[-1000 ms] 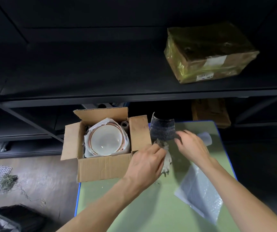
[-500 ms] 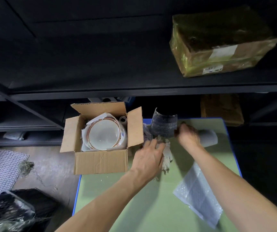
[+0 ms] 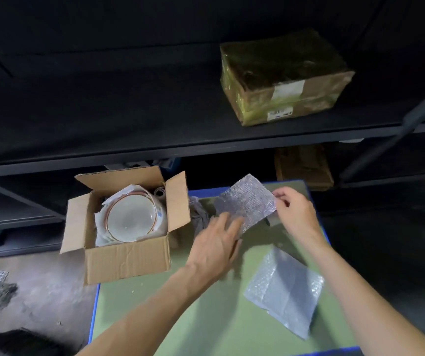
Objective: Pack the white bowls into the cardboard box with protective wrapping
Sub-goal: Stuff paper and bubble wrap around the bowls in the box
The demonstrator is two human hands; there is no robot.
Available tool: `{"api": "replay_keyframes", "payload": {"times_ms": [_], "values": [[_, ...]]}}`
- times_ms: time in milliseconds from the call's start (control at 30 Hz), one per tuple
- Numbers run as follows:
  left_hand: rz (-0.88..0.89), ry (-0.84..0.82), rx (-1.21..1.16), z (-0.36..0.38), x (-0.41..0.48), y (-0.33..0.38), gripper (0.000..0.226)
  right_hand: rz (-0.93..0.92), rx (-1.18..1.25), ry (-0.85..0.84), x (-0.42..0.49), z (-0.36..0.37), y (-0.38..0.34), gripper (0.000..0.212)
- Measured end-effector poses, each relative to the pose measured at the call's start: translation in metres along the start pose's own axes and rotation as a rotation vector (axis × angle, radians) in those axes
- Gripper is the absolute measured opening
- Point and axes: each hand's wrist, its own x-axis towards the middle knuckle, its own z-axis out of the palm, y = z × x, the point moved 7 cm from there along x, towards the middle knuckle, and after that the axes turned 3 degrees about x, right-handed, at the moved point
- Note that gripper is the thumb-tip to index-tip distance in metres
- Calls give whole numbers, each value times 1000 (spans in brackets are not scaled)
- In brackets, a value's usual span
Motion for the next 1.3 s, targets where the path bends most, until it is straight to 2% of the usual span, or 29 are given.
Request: {"api": "replay_keyframes", "payload": {"times_ms": [267,333,467,633,733,800,1033,1300], "values": [[55,272,3,-54,-11,18,40,-162,-32,-88,-39,-25,-24,21],[53,295,43,-64,-13,15,47,-215,-23,-114,-49,-24,-34,21],[105,251,58,-69,-15,9,53,-302,-7,-186,-68,-16,-57,21],[108,223,-92,-75,-27,1,18,-355,-16,-297,-92,-4,-80,18],[141,185,-162,-73,-38,-3,15,-351,-92,-421,-102,5,-85,8],[169,160,-191,-70,-44,-3,17,-366,-159,-460,-107,10,-88,11],[166,83,-340,-68,-63,-9,11,-364,-178,-520,-119,32,-95,18],[117,128,-428,-72,-76,-23,10,-356,-98,-507,-127,45,-103,23]]}}
